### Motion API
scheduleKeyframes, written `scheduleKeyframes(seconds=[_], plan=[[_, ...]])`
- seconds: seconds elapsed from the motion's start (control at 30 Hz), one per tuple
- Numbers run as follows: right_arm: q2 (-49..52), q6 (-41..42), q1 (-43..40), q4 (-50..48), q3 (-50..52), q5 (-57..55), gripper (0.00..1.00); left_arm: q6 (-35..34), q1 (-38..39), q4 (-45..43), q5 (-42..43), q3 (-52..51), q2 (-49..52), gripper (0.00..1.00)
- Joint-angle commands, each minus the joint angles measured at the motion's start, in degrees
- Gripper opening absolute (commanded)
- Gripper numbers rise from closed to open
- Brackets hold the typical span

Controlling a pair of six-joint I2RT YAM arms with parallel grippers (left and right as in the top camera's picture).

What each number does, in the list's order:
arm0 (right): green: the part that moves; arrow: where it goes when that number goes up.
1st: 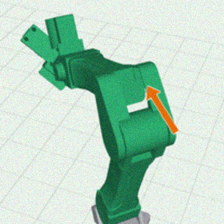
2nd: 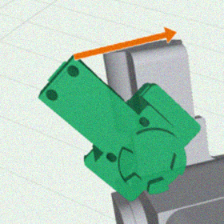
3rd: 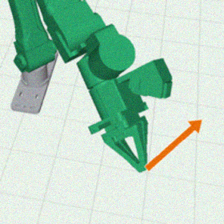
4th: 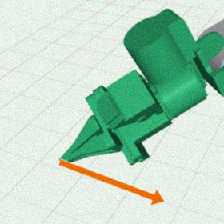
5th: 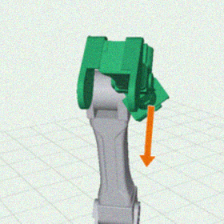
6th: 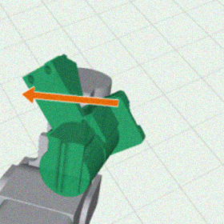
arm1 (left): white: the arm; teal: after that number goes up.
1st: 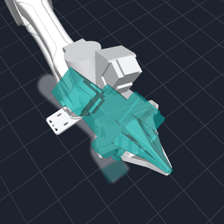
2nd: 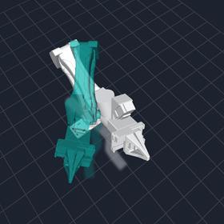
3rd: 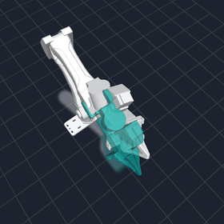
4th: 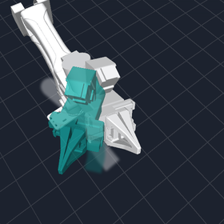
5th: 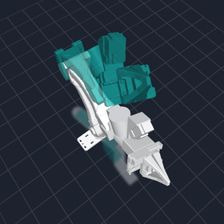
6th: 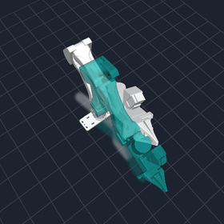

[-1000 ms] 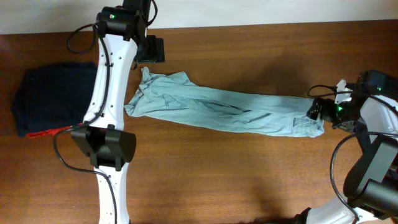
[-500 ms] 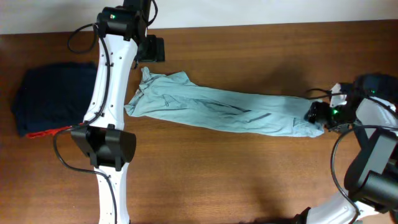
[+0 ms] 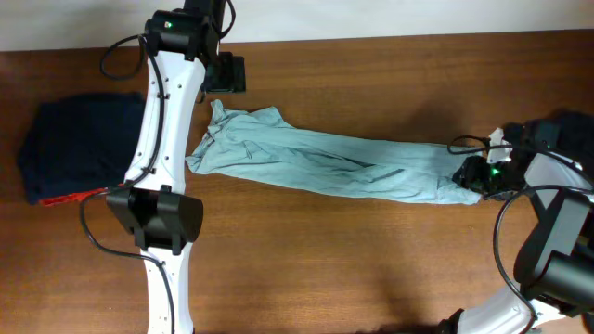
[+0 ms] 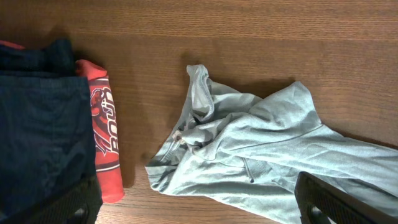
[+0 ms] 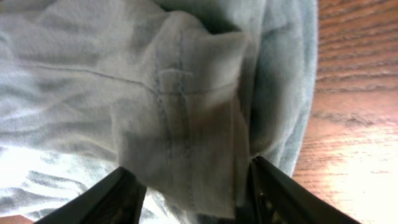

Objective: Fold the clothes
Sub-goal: 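Grasp the strip's right end with the right gripper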

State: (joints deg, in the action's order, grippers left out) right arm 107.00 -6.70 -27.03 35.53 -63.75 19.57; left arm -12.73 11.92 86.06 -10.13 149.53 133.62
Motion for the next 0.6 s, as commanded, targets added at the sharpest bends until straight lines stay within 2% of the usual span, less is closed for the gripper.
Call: scheduleKeyframes(seconds=[0.0,0.07,0.2,0.23,0.3,0.57], plan=[[0.26,-0.37,0.02,-1.36,0.76,2.97,0.51,-0.52,-0.09,-0.15,-0.87,-0.48,-0.13,0.99],[0.26,-0.35,0.02,-1.81,0.76,2.99,0.46,-0.52,-0.09,-0.13,-0.87,-0.48,-0.13,0.99],[0.26,-0.35,0.00,-1.99,0.76,2.97,0.22,-0.52,-0.09,-0.13,-0.87,-0.48,-0.13,0.99],[0.26,-0.35,0.00,-2.01,0.74,2.97,0.11,-0.52,-0.09,-0.13,-0.85,-0.48,-0.13,0.99],[0.26,-0.35,0.00,-1.99,0.74,2.97,0.05,-0.52,-0.09,-0.11,-0.85,-0.48,-0.13,0.99],[0.17,-0.66,0.07,0.04,-1.92,6.84,0.04,-0.52,-0.09,0.07,-0.85,-0.48,-0.13,0.99]])
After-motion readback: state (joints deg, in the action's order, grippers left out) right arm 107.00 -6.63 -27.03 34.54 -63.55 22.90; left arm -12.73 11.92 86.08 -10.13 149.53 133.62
